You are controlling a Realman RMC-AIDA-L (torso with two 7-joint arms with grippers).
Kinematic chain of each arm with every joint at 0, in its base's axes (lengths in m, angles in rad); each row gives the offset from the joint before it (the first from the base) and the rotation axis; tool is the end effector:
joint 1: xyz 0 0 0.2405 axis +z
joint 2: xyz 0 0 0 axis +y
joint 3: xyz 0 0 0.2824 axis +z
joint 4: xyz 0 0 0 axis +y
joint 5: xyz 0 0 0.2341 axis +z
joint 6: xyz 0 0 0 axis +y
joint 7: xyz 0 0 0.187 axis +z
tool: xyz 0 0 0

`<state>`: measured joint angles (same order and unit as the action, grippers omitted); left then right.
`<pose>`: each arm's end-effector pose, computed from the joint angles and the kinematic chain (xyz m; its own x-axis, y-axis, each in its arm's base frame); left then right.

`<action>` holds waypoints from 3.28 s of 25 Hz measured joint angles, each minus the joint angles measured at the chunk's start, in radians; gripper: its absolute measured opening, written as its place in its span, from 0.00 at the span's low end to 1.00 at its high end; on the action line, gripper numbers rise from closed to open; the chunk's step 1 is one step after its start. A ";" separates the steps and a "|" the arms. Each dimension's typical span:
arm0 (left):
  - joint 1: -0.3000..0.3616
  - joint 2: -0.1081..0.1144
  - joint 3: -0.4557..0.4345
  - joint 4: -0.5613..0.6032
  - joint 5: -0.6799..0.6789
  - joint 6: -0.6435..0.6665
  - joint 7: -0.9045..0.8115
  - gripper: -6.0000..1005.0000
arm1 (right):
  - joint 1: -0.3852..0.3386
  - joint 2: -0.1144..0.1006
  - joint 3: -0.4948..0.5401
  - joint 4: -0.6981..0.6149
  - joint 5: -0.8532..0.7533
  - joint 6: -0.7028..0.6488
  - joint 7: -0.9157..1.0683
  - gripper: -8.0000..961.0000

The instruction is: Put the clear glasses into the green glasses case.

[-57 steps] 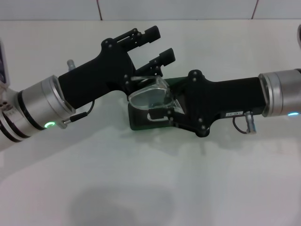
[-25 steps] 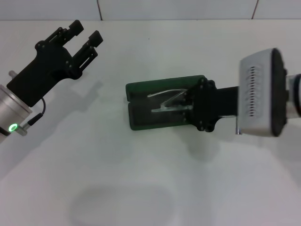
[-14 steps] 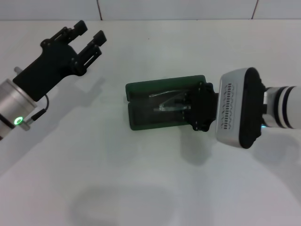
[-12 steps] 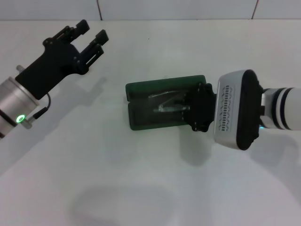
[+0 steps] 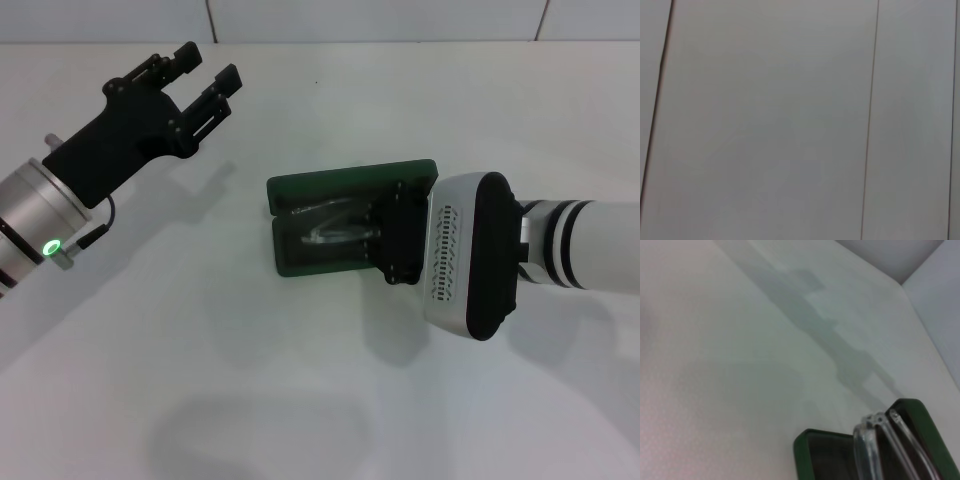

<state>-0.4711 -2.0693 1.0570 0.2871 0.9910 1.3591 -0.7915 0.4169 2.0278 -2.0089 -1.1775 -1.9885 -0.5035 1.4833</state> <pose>-0.2809 0.3970 -0.0484 0.5917 -0.0047 0.8061 0.5861 -0.6840 -0.4343 0.1785 0.3909 -0.1679 0.9319 0.3374 0.1331 0.3583 -0.7992 -0.4825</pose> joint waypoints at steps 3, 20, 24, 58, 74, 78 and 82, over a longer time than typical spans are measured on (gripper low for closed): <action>0.000 0.000 0.000 -0.001 0.000 0.000 0.000 0.64 | 0.000 0.000 -0.001 0.000 -0.003 0.005 0.000 0.13; 0.011 -0.007 -0.004 -0.005 0.000 0.002 -0.010 0.65 | -0.021 -0.006 0.141 -0.058 0.000 -0.246 0.051 0.35; 0.009 -0.008 -0.004 -0.005 0.001 0.001 -0.033 0.65 | -0.036 -0.006 0.283 -0.066 0.060 -0.351 0.045 0.36; -0.234 -0.019 0.070 0.008 0.469 -0.358 -0.502 0.66 | 0.064 -0.013 1.381 0.634 0.584 -1.122 -0.401 0.62; -0.188 -0.019 0.120 0.012 0.491 -0.327 -0.440 0.66 | 0.089 -0.014 1.327 0.636 0.583 -1.064 -0.427 0.62; -0.168 -0.021 0.111 0.020 0.460 -0.269 -0.388 0.66 | 0.094 -0.014 1.296 0.632 0.582 -1.061 -0.429 0.62; -0.093 -0.016 0.109 0.059 0.351 -0.063 -0.288 0.66 | 0.098 -0.027 1.209 0.605 0.568 -1.071 -0.430 0.62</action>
<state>-0.5645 -2.0855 1.1661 0.3465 1.3422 1.2960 -1.0797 0.5152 2.0012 -0.7995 -0.5726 -1.4207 -1.5745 1.0538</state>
